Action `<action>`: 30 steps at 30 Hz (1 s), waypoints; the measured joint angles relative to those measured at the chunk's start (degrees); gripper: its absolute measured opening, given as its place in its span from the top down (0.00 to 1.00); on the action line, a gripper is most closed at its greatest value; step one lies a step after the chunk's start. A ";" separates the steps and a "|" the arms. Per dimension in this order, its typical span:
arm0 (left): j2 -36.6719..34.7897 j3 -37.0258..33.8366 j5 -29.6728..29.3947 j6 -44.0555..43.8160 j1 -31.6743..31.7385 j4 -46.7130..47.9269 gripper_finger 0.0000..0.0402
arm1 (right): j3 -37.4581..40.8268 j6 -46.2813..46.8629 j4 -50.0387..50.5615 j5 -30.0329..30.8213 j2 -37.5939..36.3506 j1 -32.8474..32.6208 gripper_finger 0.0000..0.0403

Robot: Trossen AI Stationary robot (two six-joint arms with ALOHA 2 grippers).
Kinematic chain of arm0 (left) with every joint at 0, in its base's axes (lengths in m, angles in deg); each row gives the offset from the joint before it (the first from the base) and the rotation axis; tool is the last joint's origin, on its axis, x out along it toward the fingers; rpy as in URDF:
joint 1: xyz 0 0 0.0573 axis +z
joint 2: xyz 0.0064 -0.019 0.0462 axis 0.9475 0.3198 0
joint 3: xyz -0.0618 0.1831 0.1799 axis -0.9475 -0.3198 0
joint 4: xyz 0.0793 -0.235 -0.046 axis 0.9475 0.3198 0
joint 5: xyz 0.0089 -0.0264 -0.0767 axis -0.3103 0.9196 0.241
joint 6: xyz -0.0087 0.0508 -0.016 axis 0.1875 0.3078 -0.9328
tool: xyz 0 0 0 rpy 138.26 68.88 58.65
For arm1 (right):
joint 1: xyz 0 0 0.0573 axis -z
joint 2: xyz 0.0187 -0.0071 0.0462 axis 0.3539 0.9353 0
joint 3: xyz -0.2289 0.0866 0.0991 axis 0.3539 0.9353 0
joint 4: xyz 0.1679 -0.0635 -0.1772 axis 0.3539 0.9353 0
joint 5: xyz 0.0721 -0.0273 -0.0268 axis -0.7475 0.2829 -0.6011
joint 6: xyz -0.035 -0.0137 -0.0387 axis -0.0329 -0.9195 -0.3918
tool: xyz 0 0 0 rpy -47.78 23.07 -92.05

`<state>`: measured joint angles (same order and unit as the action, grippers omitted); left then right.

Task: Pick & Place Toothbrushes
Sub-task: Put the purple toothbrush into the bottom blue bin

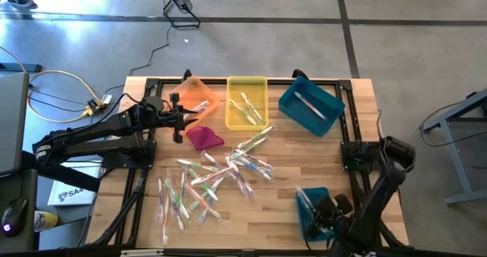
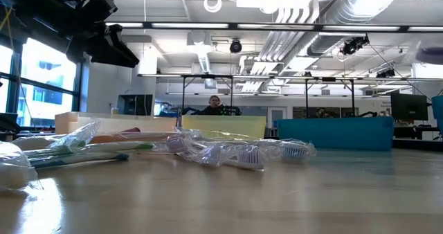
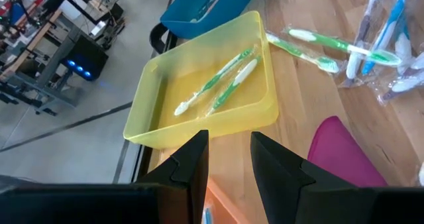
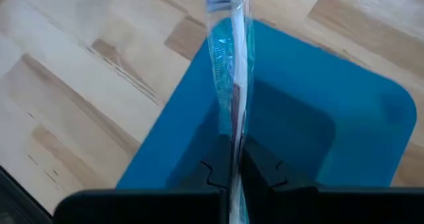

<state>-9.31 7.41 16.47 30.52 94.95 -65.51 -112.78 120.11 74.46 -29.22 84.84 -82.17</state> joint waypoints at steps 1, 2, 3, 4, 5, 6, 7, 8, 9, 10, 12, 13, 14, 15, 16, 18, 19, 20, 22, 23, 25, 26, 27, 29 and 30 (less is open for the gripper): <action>-0.02 0.00 0.00 -0.26 0.01 -0.08 0.73 | 0.00 0.39 -0.05 0.01 0.26 -0.29 0.98; -0.02 0.00 -0.02 -0.75 0.01 -0.10 0.73 | 0.00 0.79 -0.24 0.03 0.56 -0.53 0.98; -0.02 0.00 -0.02 -1.11 0.01 -0.12 0.73 | 0.00 1.24 -0.44 0.17 0.81 -0.80 0.98; 0.00 0.00 -0.02 -1.28 0.00 -0.16 0.73 | 0.00 1.48 -0.52 0.17 1.03 -0.99 0.98; -0.02 0.00 -0.02 -1.28 0.01 -0.18 0.73 | 0.00 1.58 -0.50 0.21 1.27 -1.01 0.98; -0.02 0.00 -0.02 -1.30 0.00 -0.20 0.73 | 0.00 1.65 -0.54 0.23 1.53 -1.01 0.98; -0.02 0.00 -0.04 -1.30 0.02 -0.21 0.73 | 0.00 1.66 -0.60 0.27 1.88 -0.97 0.98; -0.01 0.00 -0.04 -1.30 0.02 -0.21 0.73 | 0.00 1.64 -0.60 0.23 2.16 -0.95 0.98; -0.02 0.00 -0.04 -1.30 0.02 -0.21 0.73 | 0.00 1.62 -0.77 0.12 2.43 -0.93 0.98; 0.00 0.00 -0.04 -1.30 0.01 -0.23 0.73 | 0.00 1.61 -1.10 0.10 2.69 -0.91 0.98; -0.02 0.00 -0.04 -1.30 0.02 -0.21 0.73 | 0.00 1.58 -1.73 -0.34 3.03 -0.92 0.96; -0.02 0.00 -0.04 -1.33 0.00 -0.23 0.73 | 0.00 1.54 -1.95 -0.70 3.08 -0.93 0.95; -0.02 0.00 -0.06 -1.33 0.00 -0.21 0.73 | 0.00 1.46 -2.06 -1.45 3.09 -0.93 0.93; -0.01 0.00 -0.07 -1.30 0.00 -0.21 0.73 | 0.00 1.40 -2.11 -2.42 3.09 -0.93 0.92; -0.01 0.00 -0.09 -1.33 0.00 -0.23 0.73 | 0.00 1.39 -2.09 -3.50 3.09 -0.93 0.91; -0.02 0.00 -0.16 -1.33 0.00 -0.23 0.73 | 0.00 1.37 -2.11 -5.04 3.09 -0.93 0.88; 0.00 0.00 -0.20 -1.32 0.01 -0.21 0.73 | 0.00 1.33 -2.09 -5.31 3.09 -0.93 0.87; -0.02 0.00 -0.20 -1.33 0.00 -0.21 0.73 | 0.00 1.29 -2.07 -5.56 3.09 -0.93 0.85; 0.00 0.00 -0.20 -1.33 0.02 -0.22 0.73 | 0.00 1.25 -2.09 -5.85 3.09 -0.93 0.82; -0.01 0.00 -0.20 -1.33 0.01 -0.23 0.73 | 0.00 1.16 -2.09 -5.86 3.09 -0.93 0.80; -0.02 0.00 -0.20 -1.33 0.00 -0.23 0.73 | 0.00 0.22 -2.09 -5.86 3.09 -0.93 0.76; -0.02 0.00 -0.20 -1.33 0.01 -0.23 0.73 | 0.00 -0.30 -2.07 -5.86 3.09 -0.93 0.74; -0.01 0.00 -0.20 -1.30 0.02 -0.23 0.73 | 0.00 -1.02 -2.07 -5.86 3.09 -0.91 0.71; -0.01 0.00 -0.20 -1.26 0.00 -0.23 0.73 | 0.00 -2.56 -2.09 -5.86 3.09 -0.69 0.67; -0.02 0.00 -0.20 -1.26 0.02 -0.23 0.73 | 0.00 -3.55 -2.09 -5.87 2.94 -0.63 0.65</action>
<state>-9.32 7.41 16.28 29.26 94.97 -65.73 -112.78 116.56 72.37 -35.09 87.78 -82.80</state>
